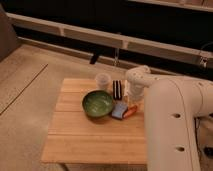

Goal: Place the pepper on the white sponge

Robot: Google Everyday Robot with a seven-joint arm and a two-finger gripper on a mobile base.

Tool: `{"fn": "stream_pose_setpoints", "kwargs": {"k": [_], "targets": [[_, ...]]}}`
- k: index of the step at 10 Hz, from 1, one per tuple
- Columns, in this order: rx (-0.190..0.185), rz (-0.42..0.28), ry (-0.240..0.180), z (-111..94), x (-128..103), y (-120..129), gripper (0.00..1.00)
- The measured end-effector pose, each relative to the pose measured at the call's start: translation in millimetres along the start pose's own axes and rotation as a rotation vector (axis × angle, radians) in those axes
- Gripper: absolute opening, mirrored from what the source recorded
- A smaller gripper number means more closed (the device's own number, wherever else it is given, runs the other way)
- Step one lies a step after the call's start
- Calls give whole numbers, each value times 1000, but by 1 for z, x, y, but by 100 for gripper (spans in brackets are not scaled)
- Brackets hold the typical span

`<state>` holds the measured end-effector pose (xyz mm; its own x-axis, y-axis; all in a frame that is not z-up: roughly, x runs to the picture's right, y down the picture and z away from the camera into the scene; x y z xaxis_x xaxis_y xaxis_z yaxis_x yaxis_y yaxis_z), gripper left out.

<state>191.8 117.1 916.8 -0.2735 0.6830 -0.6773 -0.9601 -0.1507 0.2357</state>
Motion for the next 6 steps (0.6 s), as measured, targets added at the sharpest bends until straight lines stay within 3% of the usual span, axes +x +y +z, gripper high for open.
{"fn": "stream_pose_setpoints", "kwargs": {"k": [2, 4, 6], "targets": [[0, 7, -5, -3, -2, 0, 0], [4, 11, -19, -13, -6, -1, 0], [28, 0, -26, -39, -5, 1, 0]]}}
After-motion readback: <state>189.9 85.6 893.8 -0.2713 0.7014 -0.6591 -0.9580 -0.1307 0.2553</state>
